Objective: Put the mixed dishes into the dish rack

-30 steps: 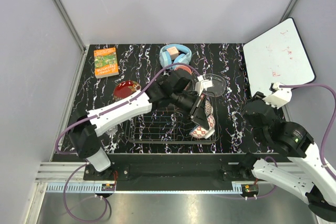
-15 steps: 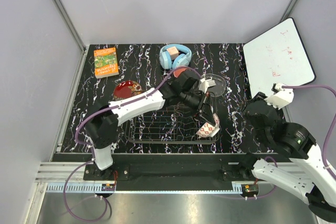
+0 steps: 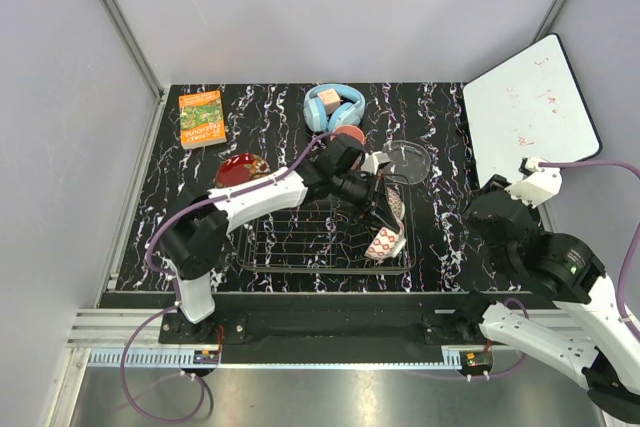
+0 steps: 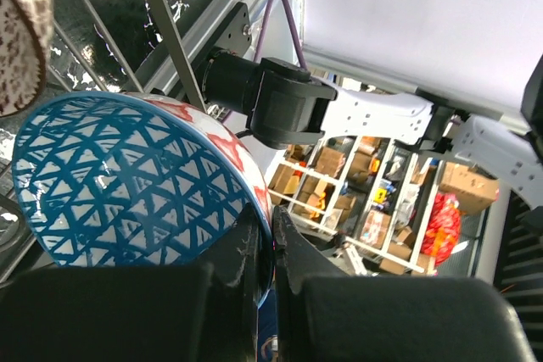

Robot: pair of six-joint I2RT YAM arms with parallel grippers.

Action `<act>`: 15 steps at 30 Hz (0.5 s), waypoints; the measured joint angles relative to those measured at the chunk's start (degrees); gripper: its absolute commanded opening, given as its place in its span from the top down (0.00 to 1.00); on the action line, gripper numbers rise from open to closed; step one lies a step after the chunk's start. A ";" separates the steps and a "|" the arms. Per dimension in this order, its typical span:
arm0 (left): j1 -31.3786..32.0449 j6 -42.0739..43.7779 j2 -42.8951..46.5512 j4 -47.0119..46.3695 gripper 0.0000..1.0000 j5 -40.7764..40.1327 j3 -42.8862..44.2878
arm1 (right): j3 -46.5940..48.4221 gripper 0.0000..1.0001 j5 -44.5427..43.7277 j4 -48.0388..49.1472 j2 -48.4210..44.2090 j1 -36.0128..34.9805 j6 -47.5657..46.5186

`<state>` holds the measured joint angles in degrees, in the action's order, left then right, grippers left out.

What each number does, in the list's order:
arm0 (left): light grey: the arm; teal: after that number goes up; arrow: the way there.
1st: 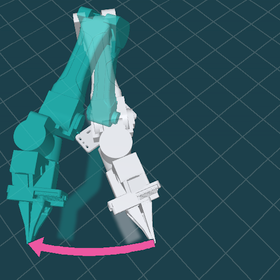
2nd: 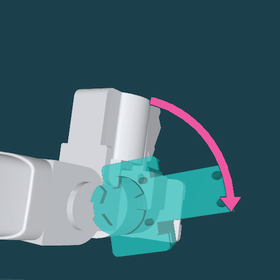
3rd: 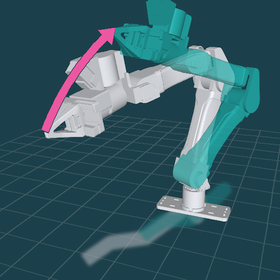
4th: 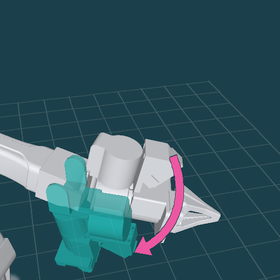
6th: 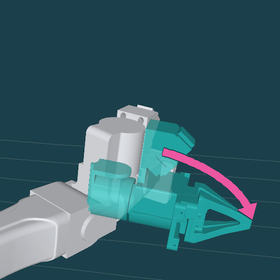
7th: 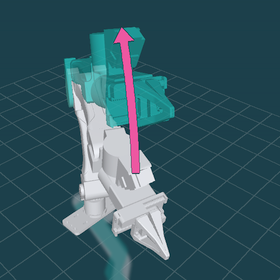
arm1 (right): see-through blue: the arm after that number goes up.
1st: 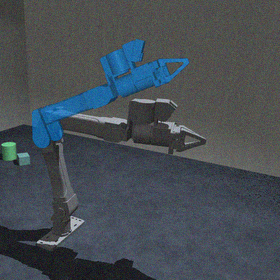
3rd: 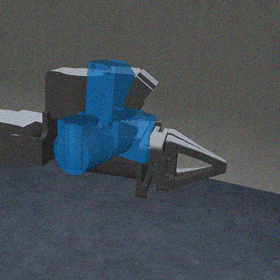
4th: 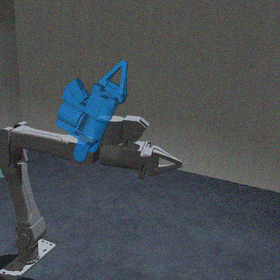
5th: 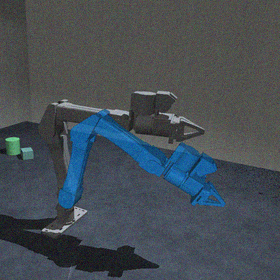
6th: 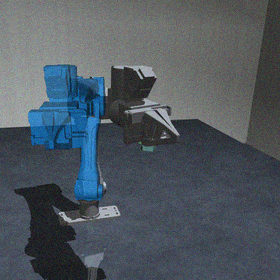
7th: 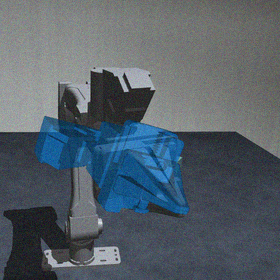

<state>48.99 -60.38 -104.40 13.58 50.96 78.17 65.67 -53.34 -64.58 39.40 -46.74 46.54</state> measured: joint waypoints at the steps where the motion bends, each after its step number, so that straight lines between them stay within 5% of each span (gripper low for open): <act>1: -0.13 -0.46 -0.02 -0.11 1.00 -0.04 0.00 | 0.00 0.56 0.02 -0.04 0.00 0.00 0.00; 7: -0.28 -2.97 -1.07 -0.98 0.74 -0.28 0.00 | 0.00 0.56 0.02 -0.13 -0.02 0.00 0.00; 11: -0.26 -4.87 -1.86 -1.79 0.68 -0.61 -0.35 | 0.00 0.56 0.02 -0.48 -0.02 0.00 -0.02; 13: -0.26 -5.77 -2.08 -2.14 0.52 -0.66 -0.74 | 0.02 0.56 0.02 -0.61 -0.04 0.00 -0.02; 15: -0.26 -6.69 -2.49 -2.93 0.03 -0.59 -0.74 | 0.02 0.56 0.04 -0.87 -0.22 0.00 -0.02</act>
<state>48.73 -67.07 -106.89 10.66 50.37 77.43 65.69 -53.30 -65.45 39.18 -46.74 46.52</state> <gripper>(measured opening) 0.439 0.440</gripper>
